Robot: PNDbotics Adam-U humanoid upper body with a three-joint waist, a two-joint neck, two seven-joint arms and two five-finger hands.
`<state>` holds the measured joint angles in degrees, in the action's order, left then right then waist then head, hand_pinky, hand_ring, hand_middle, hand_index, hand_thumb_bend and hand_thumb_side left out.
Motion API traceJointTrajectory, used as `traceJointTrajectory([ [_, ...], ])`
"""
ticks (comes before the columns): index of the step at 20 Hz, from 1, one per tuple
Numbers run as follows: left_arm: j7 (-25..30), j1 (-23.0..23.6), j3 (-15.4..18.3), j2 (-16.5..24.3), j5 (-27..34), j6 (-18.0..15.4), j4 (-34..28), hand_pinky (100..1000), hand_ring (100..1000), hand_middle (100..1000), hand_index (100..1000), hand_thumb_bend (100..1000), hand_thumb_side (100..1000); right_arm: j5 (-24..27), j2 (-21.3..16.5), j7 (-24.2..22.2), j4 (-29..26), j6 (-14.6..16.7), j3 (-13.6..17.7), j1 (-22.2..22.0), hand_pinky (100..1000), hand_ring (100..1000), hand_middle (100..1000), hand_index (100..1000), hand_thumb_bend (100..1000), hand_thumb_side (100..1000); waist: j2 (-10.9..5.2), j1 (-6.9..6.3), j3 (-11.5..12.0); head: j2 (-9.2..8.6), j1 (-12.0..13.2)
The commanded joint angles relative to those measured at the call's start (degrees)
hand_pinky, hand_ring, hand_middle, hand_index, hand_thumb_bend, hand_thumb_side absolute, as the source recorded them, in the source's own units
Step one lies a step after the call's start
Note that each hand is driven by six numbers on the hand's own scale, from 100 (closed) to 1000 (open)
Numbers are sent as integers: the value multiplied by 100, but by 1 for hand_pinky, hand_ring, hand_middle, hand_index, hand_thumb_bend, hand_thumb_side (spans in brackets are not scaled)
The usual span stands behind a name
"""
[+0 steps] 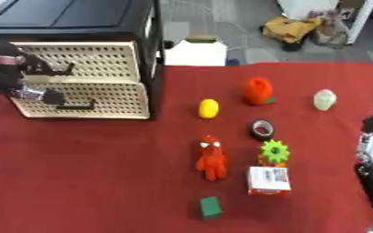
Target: Pick up objects from table and place into drawer.
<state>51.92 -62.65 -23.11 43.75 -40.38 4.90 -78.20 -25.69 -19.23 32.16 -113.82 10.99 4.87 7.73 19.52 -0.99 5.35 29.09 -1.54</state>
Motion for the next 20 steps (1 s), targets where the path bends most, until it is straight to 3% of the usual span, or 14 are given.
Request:
traceJointTrajectory([
  [1, 4, -126, 38, 87, -60, -46, 14, 100, 100, 100, 901, 744, 1000, -42, -36, -21, -77, 5, 2, 54, 554, 538, 428, 742, 100, 760, -87, -7, -3, -71, 29],
  [20, 4, 45, 123, 309, 0, 187, -544, 100, 100, 100, 819, 709, 1000, -24, -32, -23, -77, -9, 20, 39, 556, 540, 428, 745, 100, 758, -117, -9, 19, -28, 11],
])
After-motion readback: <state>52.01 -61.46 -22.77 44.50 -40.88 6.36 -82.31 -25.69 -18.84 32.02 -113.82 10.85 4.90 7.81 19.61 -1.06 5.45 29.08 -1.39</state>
